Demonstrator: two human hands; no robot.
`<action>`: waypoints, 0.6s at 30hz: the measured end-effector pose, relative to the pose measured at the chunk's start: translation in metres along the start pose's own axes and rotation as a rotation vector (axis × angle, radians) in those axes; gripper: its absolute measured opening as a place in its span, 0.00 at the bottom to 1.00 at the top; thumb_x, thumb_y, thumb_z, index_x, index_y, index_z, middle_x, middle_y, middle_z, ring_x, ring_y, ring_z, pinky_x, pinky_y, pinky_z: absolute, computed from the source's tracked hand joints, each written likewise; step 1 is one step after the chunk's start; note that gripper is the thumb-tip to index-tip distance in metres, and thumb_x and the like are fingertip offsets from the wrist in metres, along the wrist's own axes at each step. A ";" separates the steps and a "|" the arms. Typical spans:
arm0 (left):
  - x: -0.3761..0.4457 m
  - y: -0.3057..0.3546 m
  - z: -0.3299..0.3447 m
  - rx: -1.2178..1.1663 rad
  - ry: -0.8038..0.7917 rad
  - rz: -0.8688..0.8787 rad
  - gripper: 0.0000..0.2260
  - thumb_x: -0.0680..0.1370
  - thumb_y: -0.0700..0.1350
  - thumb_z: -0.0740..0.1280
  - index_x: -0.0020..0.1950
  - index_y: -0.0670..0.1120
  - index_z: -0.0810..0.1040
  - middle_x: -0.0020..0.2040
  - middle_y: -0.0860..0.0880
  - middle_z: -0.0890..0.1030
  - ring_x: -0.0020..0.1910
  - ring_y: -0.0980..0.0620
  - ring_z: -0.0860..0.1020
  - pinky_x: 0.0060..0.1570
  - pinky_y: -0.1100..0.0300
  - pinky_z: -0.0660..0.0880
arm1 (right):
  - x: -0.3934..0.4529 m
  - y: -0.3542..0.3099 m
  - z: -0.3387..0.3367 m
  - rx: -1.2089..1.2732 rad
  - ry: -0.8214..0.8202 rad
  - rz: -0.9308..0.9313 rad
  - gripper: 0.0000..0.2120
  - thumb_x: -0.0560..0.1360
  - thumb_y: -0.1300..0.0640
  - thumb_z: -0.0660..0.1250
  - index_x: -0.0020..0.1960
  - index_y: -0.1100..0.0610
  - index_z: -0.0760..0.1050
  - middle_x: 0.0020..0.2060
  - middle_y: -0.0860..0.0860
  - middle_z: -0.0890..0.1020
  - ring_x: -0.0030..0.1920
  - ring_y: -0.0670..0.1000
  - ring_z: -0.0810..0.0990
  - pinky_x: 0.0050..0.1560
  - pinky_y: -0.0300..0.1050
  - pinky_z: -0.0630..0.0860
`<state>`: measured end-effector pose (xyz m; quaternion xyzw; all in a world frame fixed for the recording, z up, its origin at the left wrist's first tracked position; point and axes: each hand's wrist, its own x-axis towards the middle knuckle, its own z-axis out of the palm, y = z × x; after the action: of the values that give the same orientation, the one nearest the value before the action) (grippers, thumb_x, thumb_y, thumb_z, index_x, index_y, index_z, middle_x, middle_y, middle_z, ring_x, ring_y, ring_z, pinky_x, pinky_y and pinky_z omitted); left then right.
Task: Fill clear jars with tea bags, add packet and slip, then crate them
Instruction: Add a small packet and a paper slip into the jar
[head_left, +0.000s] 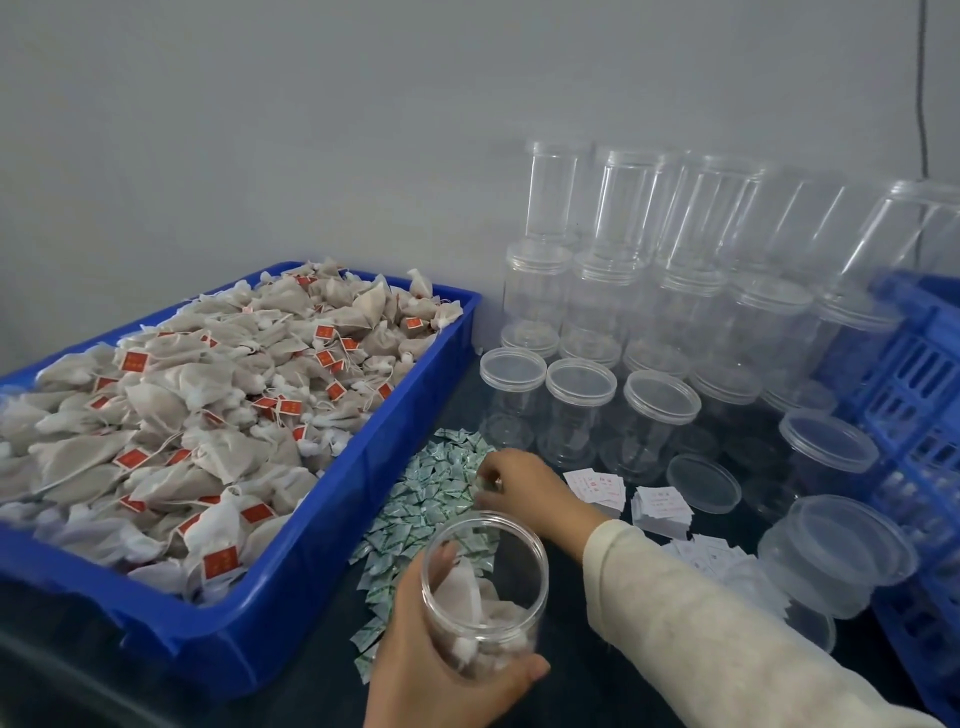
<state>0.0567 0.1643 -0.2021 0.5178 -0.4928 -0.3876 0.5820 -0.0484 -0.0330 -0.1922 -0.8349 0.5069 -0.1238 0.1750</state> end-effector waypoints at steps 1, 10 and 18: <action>-0.001 -0.001 -0.001 0.006 -0.005 0.002 0.45 0.53 0.37 0.84 0.64 0.54 0.67 0.46 0.73 0.78 0.45 0.73 0.78 0.37 0.80 0.71 | -0.002 -0.001 -0.005 0.078 0.037 0.033 0.04 0.74 0.54 0.69 0.47 0.53 0.76 0.44 0.48 0.77 0.46 0.51 0.77 0.44 0.42 0.72; 0.002 -0.003 0.004 0.052 0.009 0.034 0.47 0.51 0.49 0.83 0.65 0.59 0.66 0.51 0.66 0.80 0.48 0.66 0.80 0.42 0.64 0.80 | -0.087 -0.036 -0.098 0.745 0.194 -0.002 0.12 0.71 0.63 0.73 0.40 0.45 0.84 0.40 0.43 0.85 0.41 0.41 0.83 0.44 0.34 0.79; 0.004 -0.015 0.025 0.256 0.034 0.116 0.50 0.52 0.58 0.82 0.70 0.59 0.62 0.61 0.57 0.74 0.61 0.59 0.74 0.56 0.61 0.75 | -0.178 -0.061 -0.075 0.515 0.382 -0.069 0.11 0.66 0.63 0.78 0.38 0.47 0.85 0.43 0.38 0.82 0.44 0.39 0.81 0.44 0.26 0.73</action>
<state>0.0339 0.1521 -0.2163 0.5649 -0.5574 -0.2785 0.5410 -0.1091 0.1389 -0.1040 -0.7414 0.4541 -0.4082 0.2782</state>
